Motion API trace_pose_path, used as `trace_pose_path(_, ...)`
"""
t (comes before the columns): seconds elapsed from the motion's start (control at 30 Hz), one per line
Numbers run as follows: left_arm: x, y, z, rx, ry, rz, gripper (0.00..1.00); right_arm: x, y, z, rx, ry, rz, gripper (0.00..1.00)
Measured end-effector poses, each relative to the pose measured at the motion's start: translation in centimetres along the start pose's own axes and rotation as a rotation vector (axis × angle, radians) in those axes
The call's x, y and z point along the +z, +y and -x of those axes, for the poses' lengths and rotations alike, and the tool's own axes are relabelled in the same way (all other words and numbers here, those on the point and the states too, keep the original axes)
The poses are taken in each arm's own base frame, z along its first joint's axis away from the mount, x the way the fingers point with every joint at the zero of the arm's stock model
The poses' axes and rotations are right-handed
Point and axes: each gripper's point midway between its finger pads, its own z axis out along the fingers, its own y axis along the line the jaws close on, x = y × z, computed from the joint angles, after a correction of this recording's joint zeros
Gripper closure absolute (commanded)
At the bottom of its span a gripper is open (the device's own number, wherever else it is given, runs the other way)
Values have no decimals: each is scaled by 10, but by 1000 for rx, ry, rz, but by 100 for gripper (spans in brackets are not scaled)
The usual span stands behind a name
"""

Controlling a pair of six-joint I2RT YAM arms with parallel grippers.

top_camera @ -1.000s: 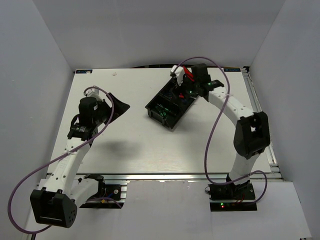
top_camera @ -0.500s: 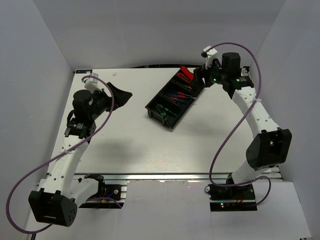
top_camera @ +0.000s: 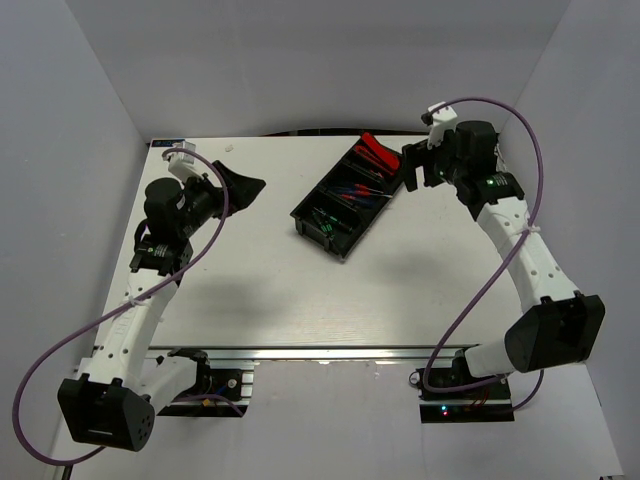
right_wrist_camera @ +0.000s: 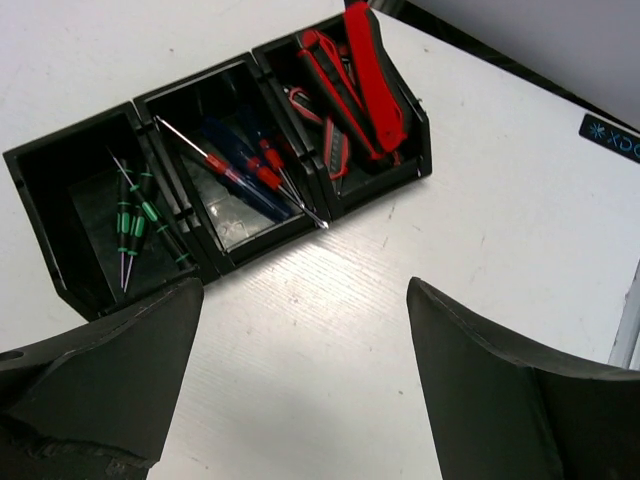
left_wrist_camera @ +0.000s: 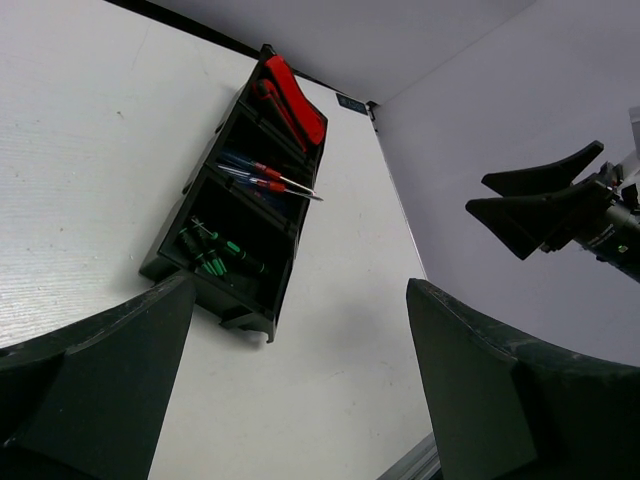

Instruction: Sort the tools into containers

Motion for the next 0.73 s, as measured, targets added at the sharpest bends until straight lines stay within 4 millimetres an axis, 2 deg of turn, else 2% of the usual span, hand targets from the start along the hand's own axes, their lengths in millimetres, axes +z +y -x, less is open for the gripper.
trace_pose_path(0.33, -5, -1, -2, -8, -4, -3, 2, -16, 3, -20, 9, 24, -18, 11)
trace_pose_path(0.73, -18, -5, -6, -7, -6, -5, 2, -23, 8, -37, 11, 35, -15, 11)
